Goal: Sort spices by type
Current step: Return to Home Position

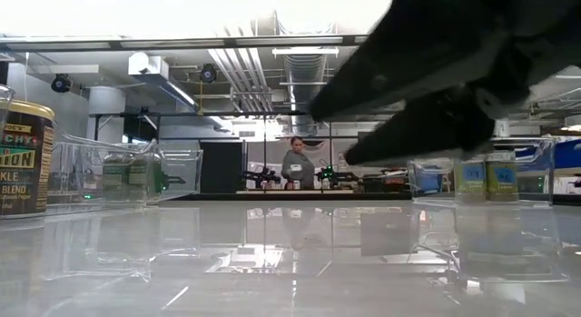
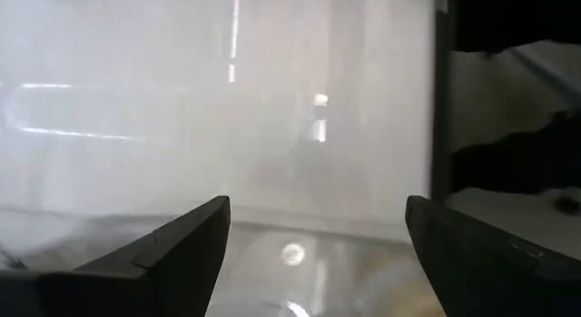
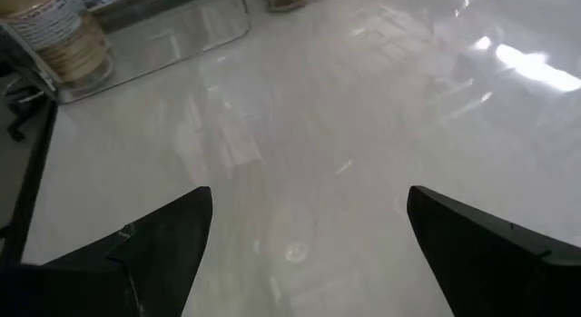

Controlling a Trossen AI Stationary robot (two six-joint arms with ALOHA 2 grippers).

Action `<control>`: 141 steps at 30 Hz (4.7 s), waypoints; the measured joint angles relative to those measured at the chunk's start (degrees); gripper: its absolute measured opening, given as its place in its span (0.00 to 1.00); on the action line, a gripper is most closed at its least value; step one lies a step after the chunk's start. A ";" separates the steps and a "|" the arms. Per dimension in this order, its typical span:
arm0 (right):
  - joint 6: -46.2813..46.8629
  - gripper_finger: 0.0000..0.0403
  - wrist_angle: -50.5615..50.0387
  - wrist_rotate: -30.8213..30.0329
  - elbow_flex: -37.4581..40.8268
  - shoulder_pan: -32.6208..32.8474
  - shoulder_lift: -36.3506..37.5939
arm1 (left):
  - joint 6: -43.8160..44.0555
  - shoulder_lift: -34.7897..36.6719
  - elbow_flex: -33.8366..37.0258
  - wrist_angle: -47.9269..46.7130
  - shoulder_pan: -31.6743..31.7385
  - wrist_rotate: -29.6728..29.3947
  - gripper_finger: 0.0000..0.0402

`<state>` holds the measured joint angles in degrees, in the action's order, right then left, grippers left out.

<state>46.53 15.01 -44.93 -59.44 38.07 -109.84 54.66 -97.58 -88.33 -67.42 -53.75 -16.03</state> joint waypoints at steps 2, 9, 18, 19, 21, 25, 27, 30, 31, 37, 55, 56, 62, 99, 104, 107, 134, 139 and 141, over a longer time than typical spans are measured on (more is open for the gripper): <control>-2.90 0.90 0.30 -0.02 -0.72 -0.76 0.00 | -3.55 0.00 0.59 0.50 2.78 0.00 0.79; -16.30 0.90 0.28 0.39 -2.81 -3.92 0.00 | -21.05 0.02 0.76 5.79 12.75 -1.40 0.79; -24.09 0.90 -1.85 0.39 -1.01 -9.31 -0.02 | -39.84 0.11 3.58 14.43 25.97 -1.67 0.79; -24.09 0.90 -2.30 0.39 -0.34 -10.16 -0.02 | -41.10 0.11 4.31 15.53 27.26 -1.64 0.79; -24.12 0.90 -2.37 0.37 1.18 -11.86 -0.08 | -43.31 0.13 6.18 17.53 29.76 -1.64 0.79; -23.78 0.90 -2.38 0.37 2.79 -14.67 0.09 | -45.62 0.24 10.10 19.64 33.86 -1.57 0.79; -23.31 0.90 -2.47 0.41 3.13 -15.56 0.89 | -45.53 0.94 12.70 20.08 35.45 -1.33 0.79; -25.22 0.90 -2.28 1.87 3.61 -16.31 3.24 | -45.35 3.64 18.12 24.79 36.95 3.36 0.79; -26.82 0.90 -2.25 1.93 3.93 -16.49 4.11 | -45.49 4.84 20.15 27.10 37.21 5.97 0.79; -35.86 0.90 -4.72 2.41 7.86 -19.82 12.30 | -44.08 13.78 29.44 33.00 38.35 7.51 0.79; -43.80 0.90 -10.06 13.00 34.46 -33.97 49.36 | -49.44 58.38 52.50 38.90 49.82 -10.01 0.79; -42.85 0.90 -12.47 12.41 34.83 -33.99 50.92 | -48.56 59.50 53.34 38.94 50.08 -14.12 0.79; -31.92 0.90 -21.05 17.39 36.16 -33.59 57.53 | -41.68 62.30 58.72 46.03 50.16 -22.67 0.79; -42.12 0.90 -13.49 41.77 58.75 -27.74 109.24 | -50.30 96.78 87.73 69.09 50.05 14.56 0.79; -42.98 0.90 -12.96 46.15 58.77 -27.72 109.77 | -51.02 96.35 87.75 68.90 50.05 15.30 0.79; -42.03 0.90 -12.10 49.70 58.78 -27.74 109.79 | -51.00 96.56 87.75 69.09 50.14 15.15 0.79; -55.56 0.90 -11.80 55.39 58.82 -33.62 107.43 | -48.13 92.54 86.22 68.09 50.11 14.43 0.79; -49.51 0.90 -11.74 55.34 58.82 -33.62 107.43 | -48.13 92.41 86.22 68.26 50.12 14.45 0.79; -46.58 0.90 -11.74 55.34 58.82 -33.62 107.43 | -48.13 92.42 86.22 68.25 50.11 14.45 0.79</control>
<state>-0.05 3.26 10.41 -0.62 4.45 -2.42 6.52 -5.16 -2.11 0.84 -3.64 -1.58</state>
